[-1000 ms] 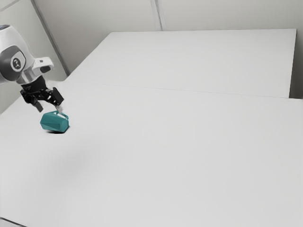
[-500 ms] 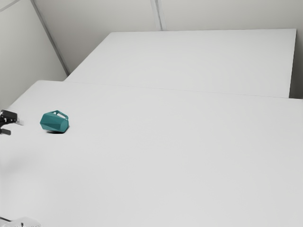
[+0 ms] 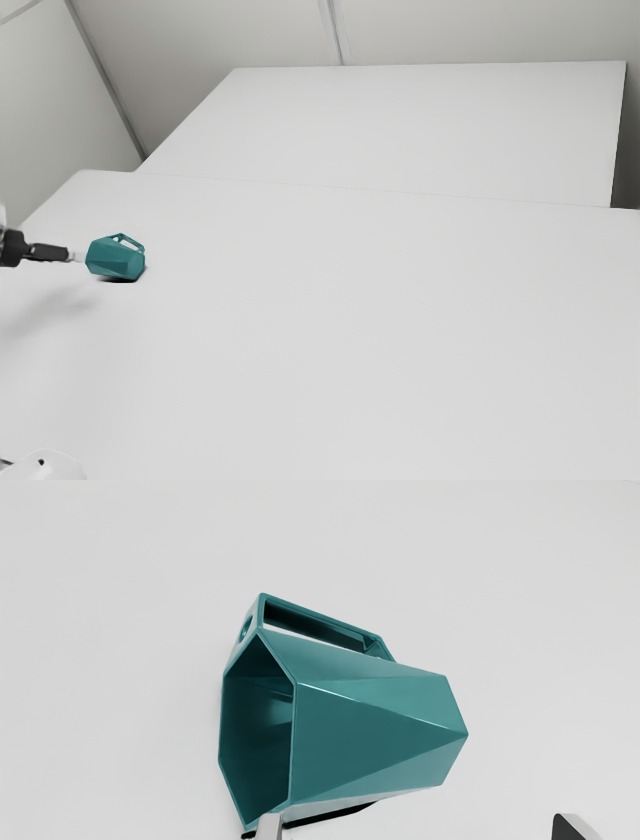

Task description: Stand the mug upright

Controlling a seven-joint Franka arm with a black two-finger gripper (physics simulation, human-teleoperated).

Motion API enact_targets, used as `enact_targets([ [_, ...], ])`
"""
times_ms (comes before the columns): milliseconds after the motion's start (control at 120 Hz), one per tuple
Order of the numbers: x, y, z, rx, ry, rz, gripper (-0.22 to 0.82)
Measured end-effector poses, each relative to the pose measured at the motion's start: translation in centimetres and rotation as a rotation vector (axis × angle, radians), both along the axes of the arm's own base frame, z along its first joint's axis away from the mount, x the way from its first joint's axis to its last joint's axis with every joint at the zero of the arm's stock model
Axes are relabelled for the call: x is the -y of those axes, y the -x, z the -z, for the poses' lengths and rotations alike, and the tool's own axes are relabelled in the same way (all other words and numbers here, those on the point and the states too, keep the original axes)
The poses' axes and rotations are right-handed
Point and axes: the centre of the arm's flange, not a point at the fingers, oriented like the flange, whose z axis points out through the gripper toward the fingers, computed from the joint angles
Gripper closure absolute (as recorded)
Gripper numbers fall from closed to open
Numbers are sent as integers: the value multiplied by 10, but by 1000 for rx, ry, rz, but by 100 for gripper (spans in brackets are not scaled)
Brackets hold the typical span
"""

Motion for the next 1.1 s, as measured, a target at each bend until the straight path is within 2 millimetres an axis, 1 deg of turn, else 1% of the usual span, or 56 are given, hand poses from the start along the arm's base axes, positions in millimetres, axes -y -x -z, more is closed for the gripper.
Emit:
enact_targets([
  [125, -7, 4, 16, 32, -56, 49, 2],
  [200, -13, 1, 26, 57, -89, 73, 2],
  [267, -18, -5, 29, 83, -123, 96, 3],
  [383, -21, -9, 29, 114, -173, 130, 3],
  [567, -15, -19, 40, 149, -222, 179, 4],
  [708, -3, -32, 45, 167, -258, 219, 5],
  [900, 3, -36, 50, 178, -296, 247, 8],
  [1033, 11, -41, 54, 182, -312, 269, 9],
  [1100, 17, -39, 57, 177, -314, 279, 9],
])
